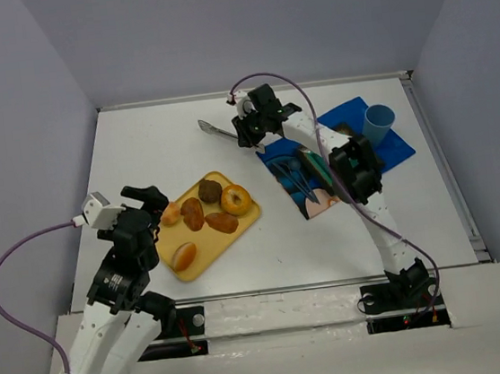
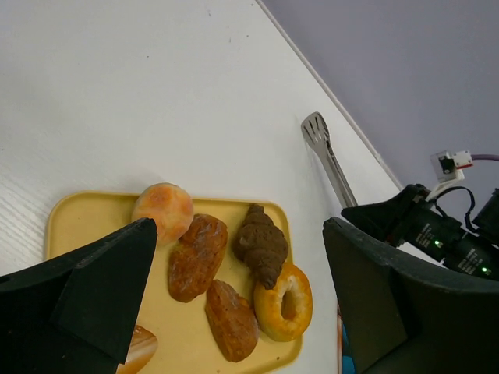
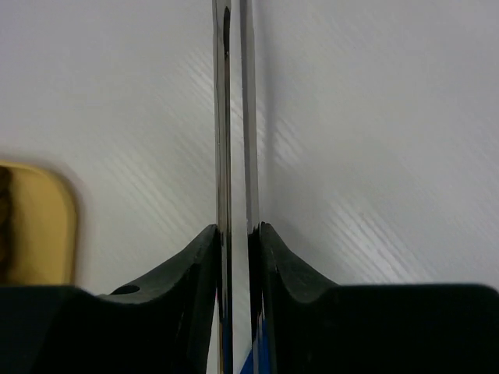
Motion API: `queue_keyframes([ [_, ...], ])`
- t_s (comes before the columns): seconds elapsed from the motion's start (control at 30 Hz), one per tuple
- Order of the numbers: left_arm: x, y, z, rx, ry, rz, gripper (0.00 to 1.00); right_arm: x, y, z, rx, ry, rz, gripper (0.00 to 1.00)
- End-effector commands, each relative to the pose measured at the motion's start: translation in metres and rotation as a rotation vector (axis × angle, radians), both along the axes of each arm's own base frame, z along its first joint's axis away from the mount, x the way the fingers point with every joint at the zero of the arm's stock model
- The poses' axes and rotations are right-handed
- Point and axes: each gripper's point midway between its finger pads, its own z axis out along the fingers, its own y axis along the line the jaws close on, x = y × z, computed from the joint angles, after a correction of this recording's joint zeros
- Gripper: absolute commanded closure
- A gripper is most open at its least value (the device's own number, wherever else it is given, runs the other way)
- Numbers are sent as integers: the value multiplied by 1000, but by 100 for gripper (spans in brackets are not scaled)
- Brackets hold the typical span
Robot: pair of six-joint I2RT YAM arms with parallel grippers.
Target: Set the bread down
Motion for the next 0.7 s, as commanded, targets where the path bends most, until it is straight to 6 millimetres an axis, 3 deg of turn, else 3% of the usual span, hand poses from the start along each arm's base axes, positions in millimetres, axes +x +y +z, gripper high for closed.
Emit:
queue_keyframes([
  [0.0, -1, 5, 15, -34, -62, 30, 1, -9, 15, 149, 247, -187, 6, 70],
  [0.1, -3, 3, 21, -50, -86, 14, 1, -31, 10, 185, 319, -201, 10, 72],
  [0.23, -6, 1, 25, -67, -113, -7, 1, -66, -3, 215, 414, -165, -24, 72],
  [0.27, -6, 0, 25, -71, -116, -16, 1, -80, -9, 239, 445, -192, -16, 72],
  [0.3, -7, -1, 25, -75, -121, -22, 1, -90, -12, 242, 458, -183, -13, 72],
  [0.33, -8, -2, 28, -82, -133, -30, 1, -100, -16, 229, 458, -149, -18, 71],
  [0.47, -10, -5, 32, -97, -159, -57, 1, -143, -41, 238, 473, -145, -26, 70],
  [0.5, -10, -6, 32, -99, -164, -63, 1, -159, -50, 252, 479, -166, -25, 69],
  [0.63, -11, -10, 34, -106, -174, -92, 1, -199, -69, 219, 383, -83, -64, 66],
  [0.67, -11, -11, 34, -106, -174, -96, 1, -213, -74, 226, 386, -92, -68, 66],
])
